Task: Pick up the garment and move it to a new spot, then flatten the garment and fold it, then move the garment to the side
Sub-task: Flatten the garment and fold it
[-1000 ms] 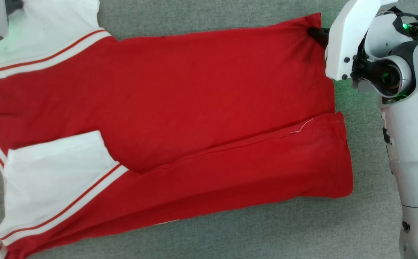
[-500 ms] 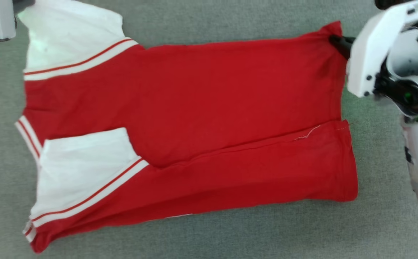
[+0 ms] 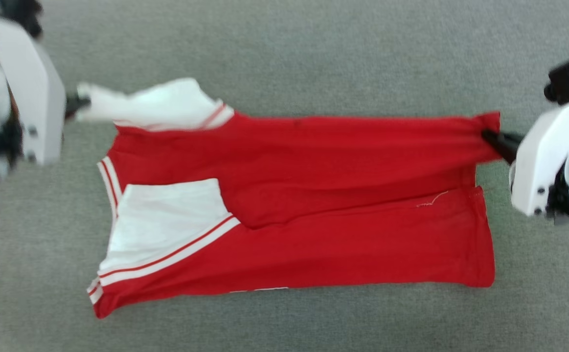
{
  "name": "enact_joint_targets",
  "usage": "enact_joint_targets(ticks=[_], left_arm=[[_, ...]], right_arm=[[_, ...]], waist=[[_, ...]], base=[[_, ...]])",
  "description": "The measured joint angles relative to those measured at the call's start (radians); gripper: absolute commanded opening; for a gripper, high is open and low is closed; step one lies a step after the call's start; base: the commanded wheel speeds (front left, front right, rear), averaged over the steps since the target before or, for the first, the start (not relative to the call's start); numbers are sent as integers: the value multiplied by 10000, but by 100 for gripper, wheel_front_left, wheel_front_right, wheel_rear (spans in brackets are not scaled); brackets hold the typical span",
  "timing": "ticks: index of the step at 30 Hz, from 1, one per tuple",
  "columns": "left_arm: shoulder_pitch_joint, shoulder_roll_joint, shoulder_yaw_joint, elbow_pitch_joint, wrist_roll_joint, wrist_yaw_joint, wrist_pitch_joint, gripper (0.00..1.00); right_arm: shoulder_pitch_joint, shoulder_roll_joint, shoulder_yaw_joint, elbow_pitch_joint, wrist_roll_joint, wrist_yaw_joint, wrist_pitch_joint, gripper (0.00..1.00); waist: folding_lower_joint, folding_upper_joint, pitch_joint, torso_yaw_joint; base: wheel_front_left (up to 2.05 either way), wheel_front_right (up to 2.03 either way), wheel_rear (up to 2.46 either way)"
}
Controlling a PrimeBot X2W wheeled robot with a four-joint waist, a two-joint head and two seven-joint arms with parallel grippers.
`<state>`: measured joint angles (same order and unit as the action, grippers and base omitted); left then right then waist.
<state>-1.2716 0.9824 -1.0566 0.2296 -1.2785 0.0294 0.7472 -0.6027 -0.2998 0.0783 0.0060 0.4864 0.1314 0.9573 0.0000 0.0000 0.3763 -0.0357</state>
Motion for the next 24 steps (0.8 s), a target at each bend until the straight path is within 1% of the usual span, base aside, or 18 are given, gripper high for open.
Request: enact_joint_targets(ticks=[3, 6, 8, 10, 14, 16, 21, 22, 23, 24], left_arm=[[748, 596, -140, -1348, -165, 614, -50, 0], [1598, 1041, -301, -2454, -456, 1139, -265, 0], [2088, 1262, -408, -2959, -612, 1392, -418, 0], [2538, 1388, -539, -3248, -796, 1553, -589, 0], [3100, 1289, -784, -3242, -945, 1615, -792, 0], [3280, 1051, -909, -3007, -966, 1595, -878, 0], [3504, 412, -1093, -2065, -1141, 1300, -880, 0], [3528, 316, -1127, -1900, -1139, 1269, -895, 7], [3537, 244, -1108, -1730, -1139, 1235, -991, 20], [3536, 198, -1080, -1628, -1135, 1195, -1080, 30]], right_arm=[[730, -13, -176, -464, 109, 0, 211, 0], [1442, 48, -420, -752, 217, 0, 311, 0], [1795, 88, -468, -821, 230, 0, 449, 0], [2119, 192, -537, -800, 314, 0, 464, 0], [2380, 286, -543, -522, 284, 0, 460, 0], [2431, 382, -491, -263, 284, 0, 384, 0], [2289, 495, -299, 320, 293, 0, 230, 0], [2228, 512, -259, 408, 307, 0, 192, 0], [2168, 516, -226, 483, 316, 0, 182, 2], [2115, 514, -190, 560, 318, 0, 146, 14]], waist=[[0, 0, -258, 155], [0, 0, -461, 295], [0, 0, -563, 367], [0, 0, -644, 408], [0, 0, -696, 402], [1, 0, -704, 383], [0, 0, -764, 334], [0, 0, -791, 326], [0, 0, -823, 320], [0, 0, -861, 315]], base=[[0, 0, 0], [0, 0, 0], [0, 0, 0], [0, 0, 0], [0, 0, 0], [0, 0, 0], [0, 0, 0], [0, 0, 0], [0, 0, 0], [0, 0, 0]])
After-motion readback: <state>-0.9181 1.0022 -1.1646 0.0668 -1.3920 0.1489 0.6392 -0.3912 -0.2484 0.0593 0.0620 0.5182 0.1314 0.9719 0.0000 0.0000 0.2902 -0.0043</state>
